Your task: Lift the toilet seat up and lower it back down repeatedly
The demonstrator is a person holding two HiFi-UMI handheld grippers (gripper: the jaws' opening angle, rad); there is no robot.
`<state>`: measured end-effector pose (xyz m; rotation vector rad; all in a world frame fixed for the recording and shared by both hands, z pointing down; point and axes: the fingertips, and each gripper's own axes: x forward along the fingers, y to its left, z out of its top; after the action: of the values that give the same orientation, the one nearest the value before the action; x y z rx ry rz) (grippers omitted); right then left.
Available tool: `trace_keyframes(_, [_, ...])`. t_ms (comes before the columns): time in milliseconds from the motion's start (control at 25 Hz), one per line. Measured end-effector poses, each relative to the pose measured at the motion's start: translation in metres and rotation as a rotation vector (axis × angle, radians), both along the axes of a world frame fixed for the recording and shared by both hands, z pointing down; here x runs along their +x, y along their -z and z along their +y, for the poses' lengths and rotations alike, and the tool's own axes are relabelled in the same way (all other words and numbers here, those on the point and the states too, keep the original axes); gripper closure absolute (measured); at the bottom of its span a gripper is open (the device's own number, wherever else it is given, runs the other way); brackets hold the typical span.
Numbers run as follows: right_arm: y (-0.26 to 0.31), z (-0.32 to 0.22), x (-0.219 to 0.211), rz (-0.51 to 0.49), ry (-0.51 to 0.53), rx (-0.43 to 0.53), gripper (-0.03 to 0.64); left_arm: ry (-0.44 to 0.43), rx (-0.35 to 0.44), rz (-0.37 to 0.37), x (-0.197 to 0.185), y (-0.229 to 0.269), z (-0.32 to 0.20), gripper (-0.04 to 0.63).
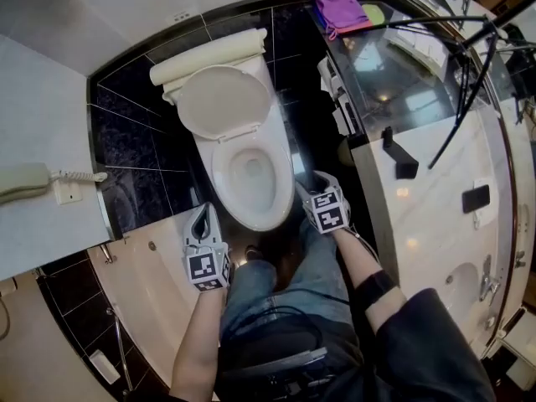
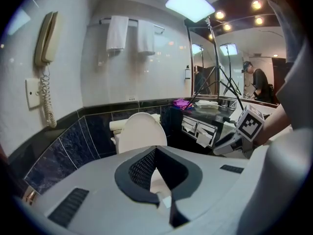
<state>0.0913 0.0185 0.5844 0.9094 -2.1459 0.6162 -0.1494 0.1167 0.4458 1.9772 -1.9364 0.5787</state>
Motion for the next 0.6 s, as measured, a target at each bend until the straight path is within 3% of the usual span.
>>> trace_keyframes(320, [-0.158,0.039,0.009,0.008,-0.034,-0.174,0.394,-0.011,-0.031,-0.021,-0.005,-0.082,0.008,0.595])
trace_keyframes(600, [-0.264,0.052,0.023,-0.095,-0.233,-0.345,0.394,-0.027,-0.082,-0.026,0.001,-0.148,0.02,0.595])
